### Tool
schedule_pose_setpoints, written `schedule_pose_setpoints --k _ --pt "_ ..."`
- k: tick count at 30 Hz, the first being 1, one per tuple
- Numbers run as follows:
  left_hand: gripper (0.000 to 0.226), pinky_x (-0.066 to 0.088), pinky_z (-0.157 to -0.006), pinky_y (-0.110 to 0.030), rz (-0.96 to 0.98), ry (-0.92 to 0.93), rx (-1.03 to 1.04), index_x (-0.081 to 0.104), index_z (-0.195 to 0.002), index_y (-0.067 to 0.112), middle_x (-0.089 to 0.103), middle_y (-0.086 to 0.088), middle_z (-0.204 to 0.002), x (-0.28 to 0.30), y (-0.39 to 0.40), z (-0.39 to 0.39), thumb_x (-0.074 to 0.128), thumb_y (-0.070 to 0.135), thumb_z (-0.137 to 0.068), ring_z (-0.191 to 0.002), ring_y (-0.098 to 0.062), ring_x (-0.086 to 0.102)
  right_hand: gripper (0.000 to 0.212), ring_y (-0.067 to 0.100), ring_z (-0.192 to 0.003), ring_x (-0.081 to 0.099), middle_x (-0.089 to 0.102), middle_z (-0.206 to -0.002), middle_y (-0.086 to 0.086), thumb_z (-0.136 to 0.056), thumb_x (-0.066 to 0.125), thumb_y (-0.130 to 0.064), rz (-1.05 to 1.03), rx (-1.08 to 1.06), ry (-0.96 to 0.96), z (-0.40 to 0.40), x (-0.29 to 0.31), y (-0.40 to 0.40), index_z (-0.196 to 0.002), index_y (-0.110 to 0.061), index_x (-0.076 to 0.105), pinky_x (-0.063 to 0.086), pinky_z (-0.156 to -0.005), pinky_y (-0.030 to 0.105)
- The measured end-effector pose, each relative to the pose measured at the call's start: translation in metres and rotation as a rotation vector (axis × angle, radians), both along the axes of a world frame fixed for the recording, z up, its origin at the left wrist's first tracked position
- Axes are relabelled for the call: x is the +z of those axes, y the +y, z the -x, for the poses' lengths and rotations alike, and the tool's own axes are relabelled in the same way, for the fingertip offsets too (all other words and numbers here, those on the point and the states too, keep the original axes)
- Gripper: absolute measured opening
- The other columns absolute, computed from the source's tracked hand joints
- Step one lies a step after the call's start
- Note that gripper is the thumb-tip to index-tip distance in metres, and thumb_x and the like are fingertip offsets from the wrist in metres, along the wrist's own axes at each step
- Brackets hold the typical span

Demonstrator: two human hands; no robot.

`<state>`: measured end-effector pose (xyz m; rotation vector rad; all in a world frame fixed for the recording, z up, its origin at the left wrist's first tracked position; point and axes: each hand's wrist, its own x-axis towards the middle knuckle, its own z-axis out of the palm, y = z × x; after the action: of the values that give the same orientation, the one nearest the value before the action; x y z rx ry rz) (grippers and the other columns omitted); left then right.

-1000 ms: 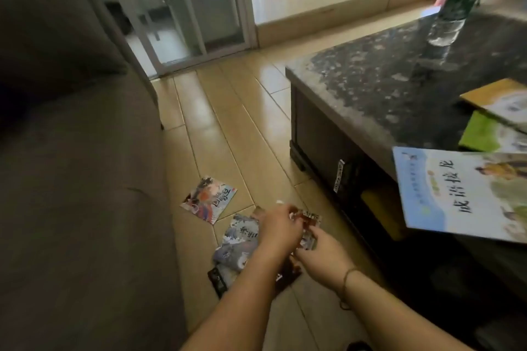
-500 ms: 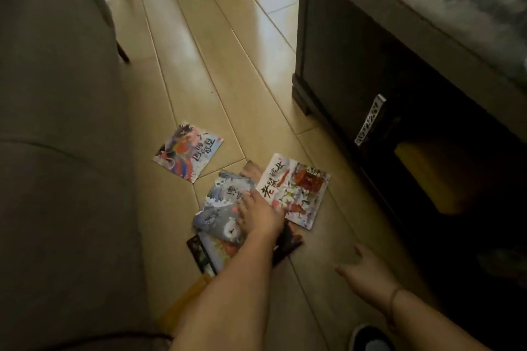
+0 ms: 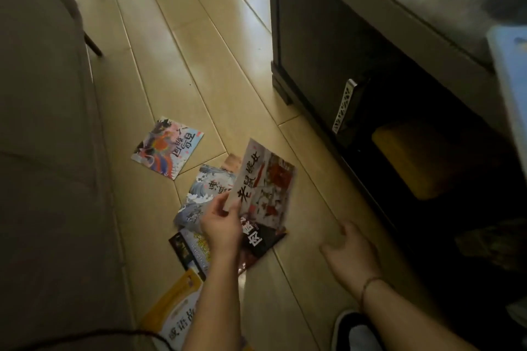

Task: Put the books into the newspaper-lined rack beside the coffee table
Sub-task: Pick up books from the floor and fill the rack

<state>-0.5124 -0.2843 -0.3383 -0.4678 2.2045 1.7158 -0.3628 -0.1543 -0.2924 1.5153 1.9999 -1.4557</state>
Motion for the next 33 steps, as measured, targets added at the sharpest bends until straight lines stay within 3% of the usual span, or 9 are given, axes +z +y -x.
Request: schedule_pose_setpoints --k 2,7,10,13,19,22,26,30,33 --pt "0.015 0.060 -0.071 -0.044 -0.065 0.031 0.015 0.069 -0.105 0.016 0.068 0.001 -0.102 0.034 -0.014 -0.017 0.062 0.010 -0.093 -0.093 -0.018 0.067 0.074 0.021 -0.136 0.038 0.035 -0.152 -0.001 -0.089 0.066 -0.026 -0.075 -0.016 0.094 0.005 0.014 0.001 -0.151 -0.028 0.025 0.037 -0.105 0.032" --pt "0.015 0.061 -0.069 -0.037 -0.166 0.151 -0.128 0.070 -0.096 0.025 0.074 0.003 -0.093 0.115 -0.034 -0.038 0.066 0.013 -0.088 -0.088 -0.015 0.071 0.087 0.012 -0.137 0.034 0.030 -0.149 -0.018 -0.083 0.073 -0.029 -0.089 0.035 0.386 0.027 0.079 -0.006 -0.150 -0.041 0.018 0.039 -0.107 0.040" --pt "0.019 0.059 -0.072 -0.035 -0.155 0.240 -0.172 0.069 -0.104 0.022 0.075 0.007 -0.094 0.162 -0.035 -0.040 0.069 0.014 -0.086 -0.088 -0.013 0.073 0.036 0.004 -0.102 0.059 0.057 -0.114 -0.019 -0.090 0.065 -0.023 -0.043 0.112 0.474 0.024 0.127 -0.009 -0.124 -0.029 0.057 0.057 -0.082 0.025" --pt "0.015 0.059 -0.063 -0.024 -0.127 0.369 -0.121 0.067 -0.098 0.028 0.075 0.006 -0.084 0.213 -0.033 -0.046 0.072 0.021 -0.086 -0.076 -0.005 0.072 0.012 0.007 -0.089 0.064 0.066 -0.094 -0.010 -0.090 0.064 -0.016 -0.228 0.175 0.560 0.002 0.185 -0.005 -0.100 -0.021 0.068 0.058 -0.078 0.033" --pt "0.008 0.056 -0.063 -0.014 -0.238 0.538 -0.326 0.072 -0.093 0.014 0.073 -0.003 -0.084 0.302 -0.003 -0.111 0.066 0.009 -0.089 -0.073 -0.007 0.069 0.024 0.002 -0.076 0.067 0.069 -0.078 -0.015 -0.087 0.067 -0.010 -0.664 0.021 0.774 -0.099 0.341 0.043 -0.082 -0.034 0.066 0.056 -0.067 0.024" --pt "0.007 0.061 -0.065 -0.031 -0.478 0.468 -0.441 0.074 -0.083 0.013 0.075 -0.012 -0.079 0.337 0.024 -0.154 0.068 0.010 -0.079 -0.070 -0.020 0.070 0.029 0.005 -0.073 0.068 0.070 -0.077 -0.014 -0.086 0.069 -0.010 -0.788 -0.015 0.823 -0.166 0.405 0.058 -0.079 -0.037 0.064 0.057 -0.063 0.027" --pt "0.014 0.057 -0.055 -0.024 -0.616 0.404 -0.766 0.076 -0.084 0.006 0.075 -0.016 -0.078 0.376 0.068 -0.214 0.067 0.007 -0.074 -0.064 -0.019 0.069 0.026 -0.001 -0.075 0.067 0.070 -0.080 -0.015 -0.089 0.066 -0.008 -0.888 -0.085 0.778 -0.260 0.464 0.068 -0.083 -0.033 0.063 0.052 -0.058 0.011" --pt "0.014 0.057 -0.059 -0.019 -0.589 0.449 -0.986 0.074 -0.086 0.009 0.076 -0.008 -0.079 0.408 0.112 -0.276 0.071 0.000 -0.076 -0.069 -0.014 0.072 0.013 0.008 -0.083 0.067 0.071 -0.096 -0.004 -0.090 0.066 -0.016 -0.947 -0.195 0.583 -0.347 0.490 0.080 -0.091 -0.029 0.063 0.060 -0.072 0.028" --pt "0.015 0.056 -0.048 -0.021 -0.647 0.446 -1.085 0.071 -0.084 0.009 0.075 -0.010 -0.073 0.427 0.148 -0.341 0.072 -0.002 -0.074 -0.055 -0.011 0.068 0.017 0.011 -0.095 0.056 0.061 -0.104 -0.006 -0.089 0.066 -0.033 -1.279 -0.240 0.259 -0.421 0.506 0.079 -0.104 -0.025 0.064 0.052 -0.083 0.029"
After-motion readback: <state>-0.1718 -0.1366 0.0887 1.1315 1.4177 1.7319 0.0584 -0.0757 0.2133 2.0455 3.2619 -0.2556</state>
